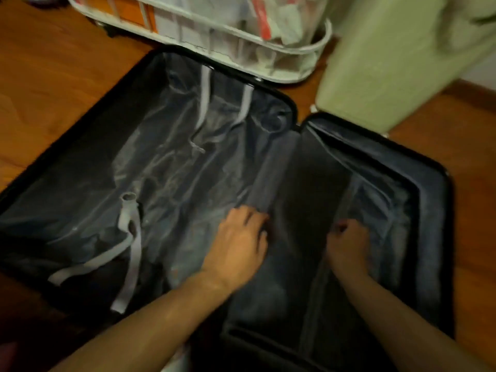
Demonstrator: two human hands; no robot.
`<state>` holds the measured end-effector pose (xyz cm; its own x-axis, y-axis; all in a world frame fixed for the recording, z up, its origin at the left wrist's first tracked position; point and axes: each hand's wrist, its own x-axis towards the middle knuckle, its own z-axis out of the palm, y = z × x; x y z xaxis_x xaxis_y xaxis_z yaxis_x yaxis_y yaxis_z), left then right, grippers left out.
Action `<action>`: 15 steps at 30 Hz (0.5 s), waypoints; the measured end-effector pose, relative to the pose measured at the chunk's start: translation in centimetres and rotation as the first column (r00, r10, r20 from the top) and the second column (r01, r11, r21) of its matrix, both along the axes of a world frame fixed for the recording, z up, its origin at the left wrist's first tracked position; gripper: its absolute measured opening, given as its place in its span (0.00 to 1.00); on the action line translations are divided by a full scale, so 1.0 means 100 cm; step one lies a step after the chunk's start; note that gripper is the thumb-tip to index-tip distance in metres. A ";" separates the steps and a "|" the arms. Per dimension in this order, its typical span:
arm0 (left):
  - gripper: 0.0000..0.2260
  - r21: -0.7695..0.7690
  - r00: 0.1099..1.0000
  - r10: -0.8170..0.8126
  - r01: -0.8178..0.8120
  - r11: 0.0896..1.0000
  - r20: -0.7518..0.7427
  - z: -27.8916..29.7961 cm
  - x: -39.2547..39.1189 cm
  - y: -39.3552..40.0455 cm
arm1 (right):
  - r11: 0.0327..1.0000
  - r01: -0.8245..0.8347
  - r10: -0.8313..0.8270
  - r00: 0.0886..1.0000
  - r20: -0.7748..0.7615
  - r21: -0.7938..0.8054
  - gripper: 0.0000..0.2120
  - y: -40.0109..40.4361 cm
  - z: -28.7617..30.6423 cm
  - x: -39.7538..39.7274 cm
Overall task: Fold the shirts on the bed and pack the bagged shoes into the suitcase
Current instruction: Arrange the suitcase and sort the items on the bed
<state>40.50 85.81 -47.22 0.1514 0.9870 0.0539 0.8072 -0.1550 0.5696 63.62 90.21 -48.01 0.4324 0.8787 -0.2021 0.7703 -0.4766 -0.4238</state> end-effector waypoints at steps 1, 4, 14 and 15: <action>0.16 0.006 0.981 -0.188 0.188 0.982 -0.039 0.006 0.030 -0.018 | 0.981 0.082 -0.071 0.995 0.070 -0.175 0.17 -0.028 -0.012 0.034; 0.22 -0.371 0.756 -0.589 0.480 0.795 -0.285 0.005 0.081 -0.074 | 0.682 0.229 -0.223 0.970 0.101 -0.695 0.33 -0.121 -0.052 0.096; 0.26 -0.675 0.725 -0.565 0.189 0.714 -0.394 0.028 0.036 -0.137 | 0.603 0.097 -0.516 0.804 -0.295 -0.792 0.29 -0.182 -0.117 0.124; 0.26 -0.660 0.759 -0.531 0.182 0.729 -0.376 0.031 0.035 -0.135 | 0.603 0.147 -0.616 0.710 -0.341 -0.784 0.25 -0.181 -0.109 0.119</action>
